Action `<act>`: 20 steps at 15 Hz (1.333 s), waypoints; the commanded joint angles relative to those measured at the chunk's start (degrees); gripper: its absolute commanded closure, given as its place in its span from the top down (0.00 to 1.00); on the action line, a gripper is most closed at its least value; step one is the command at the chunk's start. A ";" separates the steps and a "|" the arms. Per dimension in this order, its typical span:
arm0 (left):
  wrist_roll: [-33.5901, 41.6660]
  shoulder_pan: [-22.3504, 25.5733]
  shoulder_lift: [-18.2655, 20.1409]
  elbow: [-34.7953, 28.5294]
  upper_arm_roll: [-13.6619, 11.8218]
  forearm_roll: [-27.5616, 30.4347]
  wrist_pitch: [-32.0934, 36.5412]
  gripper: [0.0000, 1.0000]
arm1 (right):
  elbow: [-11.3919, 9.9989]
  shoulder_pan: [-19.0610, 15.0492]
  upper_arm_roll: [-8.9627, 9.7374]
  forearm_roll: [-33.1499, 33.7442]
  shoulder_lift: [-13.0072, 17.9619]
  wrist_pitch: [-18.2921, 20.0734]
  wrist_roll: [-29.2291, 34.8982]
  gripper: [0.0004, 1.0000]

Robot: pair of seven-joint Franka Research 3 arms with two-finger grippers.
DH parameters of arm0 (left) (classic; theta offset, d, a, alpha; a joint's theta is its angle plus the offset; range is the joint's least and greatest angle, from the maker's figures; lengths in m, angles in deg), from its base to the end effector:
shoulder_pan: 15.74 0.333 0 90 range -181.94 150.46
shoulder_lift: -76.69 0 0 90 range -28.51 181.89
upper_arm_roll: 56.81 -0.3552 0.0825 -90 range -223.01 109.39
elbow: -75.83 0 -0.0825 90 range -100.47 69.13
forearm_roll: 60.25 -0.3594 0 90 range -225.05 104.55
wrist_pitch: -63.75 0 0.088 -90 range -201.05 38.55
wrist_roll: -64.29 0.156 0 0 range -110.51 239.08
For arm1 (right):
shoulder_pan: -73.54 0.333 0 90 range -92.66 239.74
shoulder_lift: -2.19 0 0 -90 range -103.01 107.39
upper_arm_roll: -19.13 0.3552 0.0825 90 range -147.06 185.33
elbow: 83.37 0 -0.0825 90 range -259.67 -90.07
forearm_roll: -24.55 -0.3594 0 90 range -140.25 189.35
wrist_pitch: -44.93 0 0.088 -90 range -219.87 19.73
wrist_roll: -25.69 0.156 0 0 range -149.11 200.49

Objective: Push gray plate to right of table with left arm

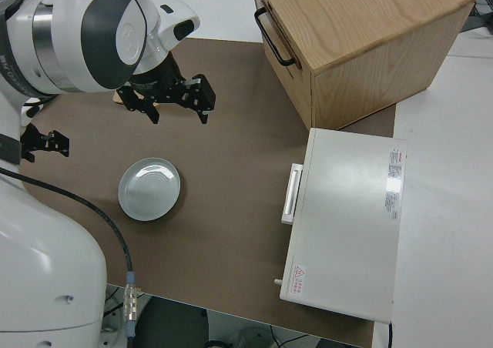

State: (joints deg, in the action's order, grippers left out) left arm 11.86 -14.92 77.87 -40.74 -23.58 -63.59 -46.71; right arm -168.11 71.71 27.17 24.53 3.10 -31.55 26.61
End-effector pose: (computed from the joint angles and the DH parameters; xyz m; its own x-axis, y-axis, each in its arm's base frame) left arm 0.4335 -0.2687 0.4458 0.9469 0.3216 -0.0043 0.3192 -0.9413 -0.1103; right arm 0.4897 0.0540 0.6441 0.9876 0.0911 -0.1280 0.0923 -0.9957 0.0039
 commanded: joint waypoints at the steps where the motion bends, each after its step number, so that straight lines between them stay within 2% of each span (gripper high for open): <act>1: 14.07 6.55 3.03 6.50 -2.72 4.47 10.06 1.00 | 0.53 -1.07 0.93 -0.25 0.14 0.90 0.66 0.98; 3: 20.84 8.05 3.21 8.80 -6.40 4.92 13.67 1.00 | 0.53 -1.07 0.93 -0.25 0.14 0.90 0.75 0.98; 6: 28.85 8.41 4.70 10.48 -12.38 5.27 15.00 1.00 | 0.53 -1.07 0.93 -0.25 0.14 0.90 0.66 0.98; 9: 35.44 8.58 5.32 11.88 -15.73 4.74 16.76 1.00 | 0.53 -1.07 0.93 -0.25 0.14 0.90 0.67 0.98; 12: 40.72 8.58 5.23 14.78 -20.21 5.00 17.37 1.00 | 0.53 -1.07 0.93 -0.25 0.14 0.90 0.75 0.98; 13: 41.69 8.84 5.14 16.00 -20.92 5.09 18.51 1.00 | 0.53 -1.07 0.93 -0.25 0.14 0.90 0.67 0.98; 15: 43.19 8.59 4.71 18.03 -24.33 5.18 19.75 1.00 | 0.53 -1.16 0.93 -0.25 0.14 0.90 0.66 0.98; 16: 45.63 8.50 4.79 18.21 -25.31 5.27 20.01 1.00 | 0.53 -1.07 0.93 -0.25 0.14 0.90 0.66 0.98; 20: 51.01 8.76 4.53 19.36 -26.11 4.57 19.93 1.00 | 0.53 -1.07 0.93 -0.25 0.14 0.90 0.66 0.98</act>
State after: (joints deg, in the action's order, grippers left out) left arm 59.25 -6.22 82.91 -23.13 -49.38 -59.44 -28.24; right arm -168.11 71.71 27.17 24.53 3.10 -31.55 26.61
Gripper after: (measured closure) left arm 0.000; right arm 0.013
